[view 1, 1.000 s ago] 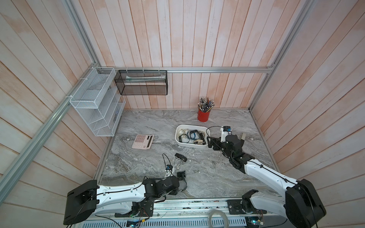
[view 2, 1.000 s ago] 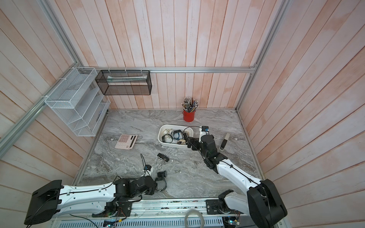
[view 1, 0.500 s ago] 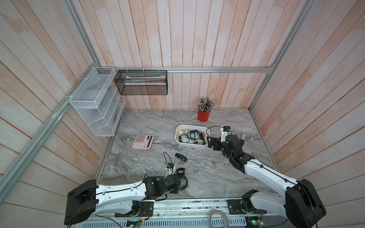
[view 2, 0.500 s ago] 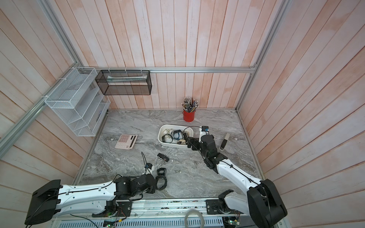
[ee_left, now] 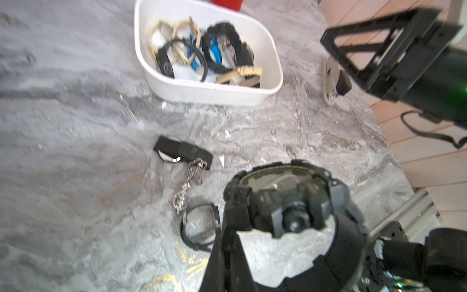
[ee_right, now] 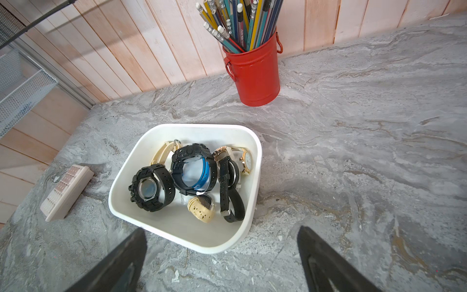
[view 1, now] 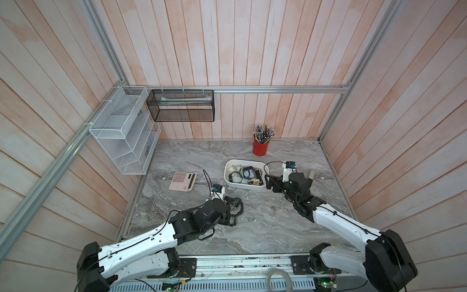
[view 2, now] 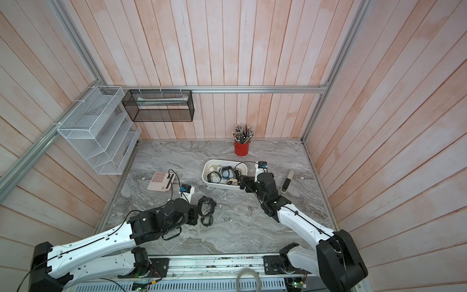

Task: Put the watch into the storage box
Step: Pick up the watch at the center of the board, then place the watch in the storage box.

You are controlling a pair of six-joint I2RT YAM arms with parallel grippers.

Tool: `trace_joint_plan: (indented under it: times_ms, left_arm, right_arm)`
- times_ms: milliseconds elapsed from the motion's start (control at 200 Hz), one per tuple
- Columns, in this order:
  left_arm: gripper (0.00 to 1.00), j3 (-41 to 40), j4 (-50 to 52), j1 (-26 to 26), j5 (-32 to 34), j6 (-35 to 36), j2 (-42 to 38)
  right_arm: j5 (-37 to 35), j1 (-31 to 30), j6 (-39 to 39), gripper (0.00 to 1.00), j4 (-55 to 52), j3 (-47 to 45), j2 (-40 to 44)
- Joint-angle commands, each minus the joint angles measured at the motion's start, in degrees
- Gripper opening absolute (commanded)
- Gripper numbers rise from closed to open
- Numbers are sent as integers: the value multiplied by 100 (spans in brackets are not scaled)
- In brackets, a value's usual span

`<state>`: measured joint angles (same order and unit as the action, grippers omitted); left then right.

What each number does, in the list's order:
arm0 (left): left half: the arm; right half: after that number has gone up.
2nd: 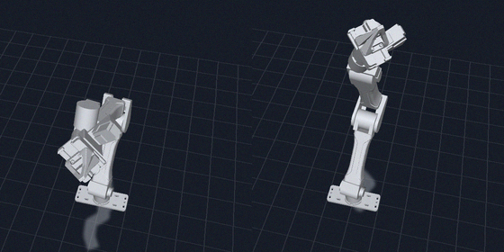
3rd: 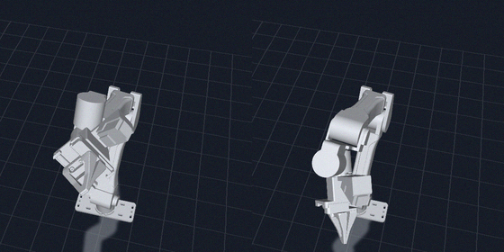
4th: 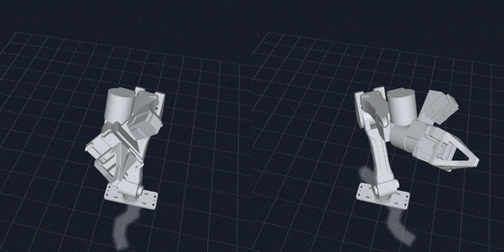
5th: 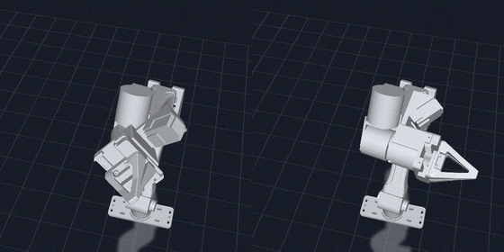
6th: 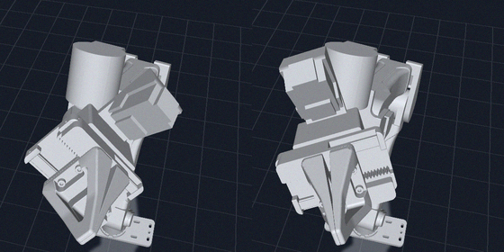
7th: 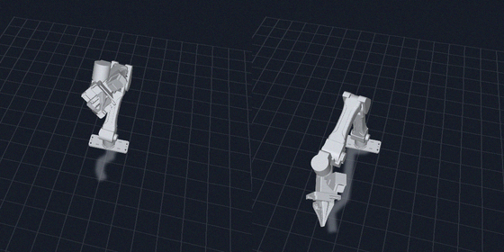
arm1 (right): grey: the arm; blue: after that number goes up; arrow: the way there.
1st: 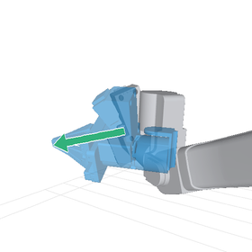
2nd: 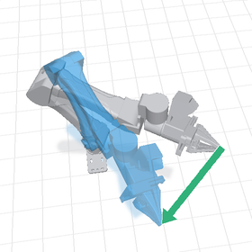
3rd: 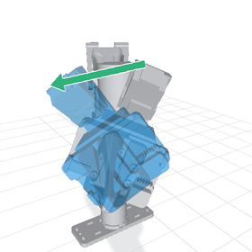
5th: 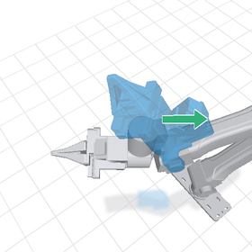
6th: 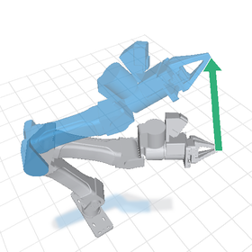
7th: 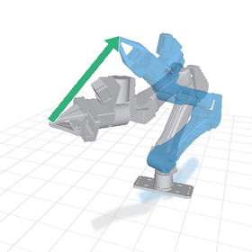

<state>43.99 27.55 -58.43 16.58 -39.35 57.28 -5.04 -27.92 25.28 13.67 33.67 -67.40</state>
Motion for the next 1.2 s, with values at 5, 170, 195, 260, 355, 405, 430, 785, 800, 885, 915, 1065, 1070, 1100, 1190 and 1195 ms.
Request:
trace_joint_plan:
  times_ms: [5,170,195,260,355,405,430,785,800,885,915,1065,1070,1100,1190,1195]
  left_arm:
    - [0,419,-277,520,-27,1055,402]
    - [0,892,-983,1265,-263,1839,1166]
    - [0,977,-1056,1381,-336,1915,1333]
    - [0,1184,-1298,1649,-526,2078,1715]
    - [0,1527,-1587,1955,-797,2259,2297]
    - [0,1744,-1654,2077,-864,2353,2607]
    - [0,1840,-1696,2119,-869,2403,2779]
    - [0,3161,-1674,2764,-1329,2571,4568]
    - [0,3201,-1666,2780,-1359,2559,4624]
    - [0,3412,-1599,2855,-1470,2503,4908]
    - [0,3473,-1573,2862,-1490,2487,4995]
    - [0,3664,-1481,2873,-1590,2423,5385]
    - [0,3667,-1477,2877,-1593,2419,5392]
    - [0,3671,-1469,2877,-1606,2415,5447]
    - [0,3727,-1384,2873,-1599,2420,5599]
    - [0,3729,-1379,2873,-1597,2417,5609]
  right_arm:
    - [-103,28,-95,95,-11,-20,95]
    - [-197,27,18,95,-120,-89,240]
    - [-195,27,30,95,-111,-117,271]
    - [-181,32,-15,95,-148,-132,331]
    - [-217,32,-85,95,-232,-99,351]
    - [-251,33,-98,95,-269,-95,377]
    - [-268,35,-80,95,-277,-101,391]
    - [-353,68,-221,96,-406,-140,567]
    - [-377,74,-223,96,-409,-141,577]
    - [-408,94,-233,95,-449,-147,634]
    - [-396,98,-255,96,-462,-148,654]
    - [-402,112,-334,95,-509,-172,744]
    - [-406,112,-332,96,-512,-174,749]
    - [-415,112,-337,95,-517,-194,769]
    - [-418,127,-287,96,-507,-252,845]
    - [-414,128,-282,96,-511,-249,844]
